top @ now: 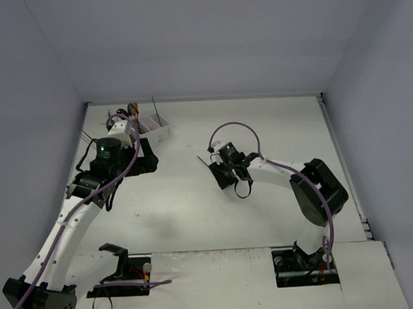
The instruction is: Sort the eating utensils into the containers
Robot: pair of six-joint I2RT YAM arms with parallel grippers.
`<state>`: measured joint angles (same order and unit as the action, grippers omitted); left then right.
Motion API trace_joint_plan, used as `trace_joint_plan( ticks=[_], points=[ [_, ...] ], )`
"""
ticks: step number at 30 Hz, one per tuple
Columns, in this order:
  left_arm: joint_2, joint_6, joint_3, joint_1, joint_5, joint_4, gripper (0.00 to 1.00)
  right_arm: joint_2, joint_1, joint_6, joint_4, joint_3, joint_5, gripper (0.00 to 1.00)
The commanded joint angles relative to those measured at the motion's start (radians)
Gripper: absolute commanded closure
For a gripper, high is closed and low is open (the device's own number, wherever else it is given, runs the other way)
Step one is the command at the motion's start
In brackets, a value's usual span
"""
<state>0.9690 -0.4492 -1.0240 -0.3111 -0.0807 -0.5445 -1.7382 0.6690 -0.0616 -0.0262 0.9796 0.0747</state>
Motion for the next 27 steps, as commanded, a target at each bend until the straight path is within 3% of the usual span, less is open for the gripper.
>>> trace_joint_plan(
  ticks=[1,9,16,27],
  points=[
    [-0.08,0.0,0.017,0.004,-0.068,0.015,0.09,0.007,0.007,0.004,-0.013,0.036,-0.031,0.52],
    [-0.097,-0.02,0.1,0.004,-0.132,0.015,0.09,0.048,0.018,0.002,-0.016,0.049,-0.046,0.54],
    [-0.093,-0.019,0.117,0.004,-0.147,0.018,0.09,0.005,0.014,0.006,-0.02,0.065,-0.072,0.63],
    [-0.068,-0.026,0.143,0.003,-0.164,0.022,0.09,-0.035,0.014,0.013,-0.02,0.061,-0.071,0.68]
  ],
)
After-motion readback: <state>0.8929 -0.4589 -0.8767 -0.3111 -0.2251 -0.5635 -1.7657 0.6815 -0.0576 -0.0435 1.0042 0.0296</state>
